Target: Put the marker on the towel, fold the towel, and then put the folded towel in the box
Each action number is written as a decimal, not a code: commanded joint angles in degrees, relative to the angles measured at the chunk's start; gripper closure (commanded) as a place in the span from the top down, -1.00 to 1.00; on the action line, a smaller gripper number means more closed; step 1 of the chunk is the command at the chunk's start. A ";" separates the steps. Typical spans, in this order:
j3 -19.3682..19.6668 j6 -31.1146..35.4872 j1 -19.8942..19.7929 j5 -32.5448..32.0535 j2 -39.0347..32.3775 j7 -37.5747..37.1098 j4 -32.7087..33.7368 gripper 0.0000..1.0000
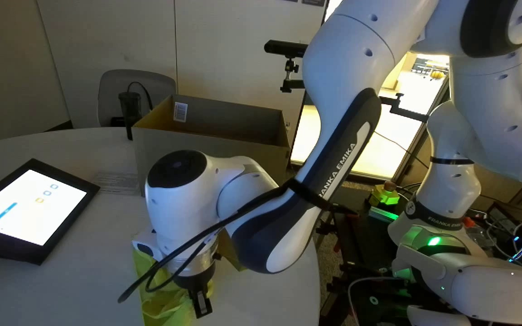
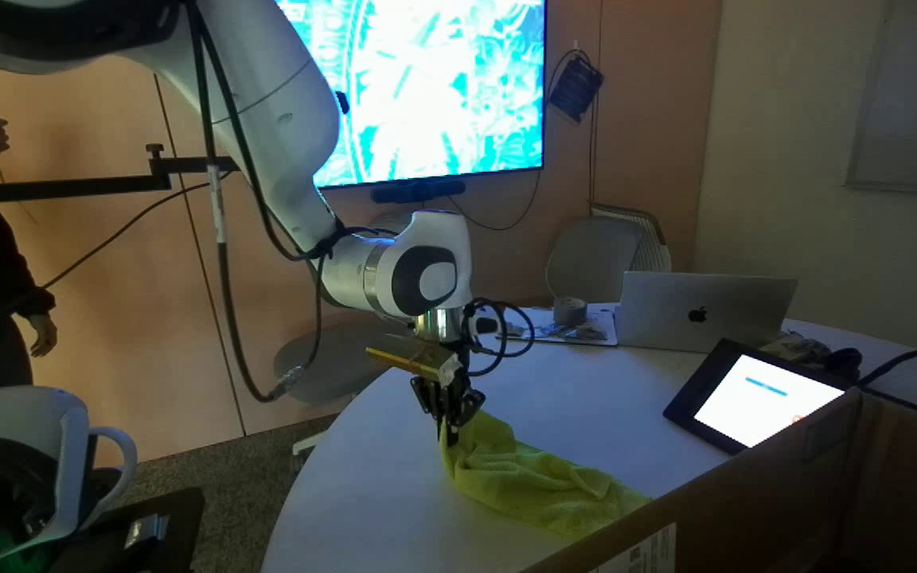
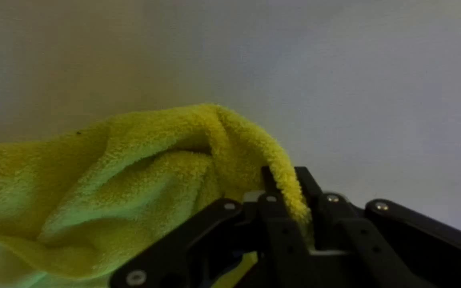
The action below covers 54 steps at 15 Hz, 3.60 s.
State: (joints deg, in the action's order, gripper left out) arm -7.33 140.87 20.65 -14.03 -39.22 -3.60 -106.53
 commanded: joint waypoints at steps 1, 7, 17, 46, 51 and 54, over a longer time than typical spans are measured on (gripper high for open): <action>-0.08 -0.48 -0.88 0.32 4.26 0.88 -2.25 -0.68; 1.91 0.56 -2.22 0.14 5.64 -0.68 -1.61 -0.71; 6.71 2.18 -5.42 -0.11 2.76 -4.58 3.81 -0.69; 8.97 -10.70 -5.54 2.50 -8.70 -12.18 18.50 1.00; 7.49 -12.05 -5.46 4.51 -7.71 -11.64 17.24 1.00; 6.74 -12.31 -5.84 4.93 -8.30 -10.96 17.12 1.00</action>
State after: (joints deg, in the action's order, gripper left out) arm 0.01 129.73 15.03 -10.50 -47.95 -15.06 -89.07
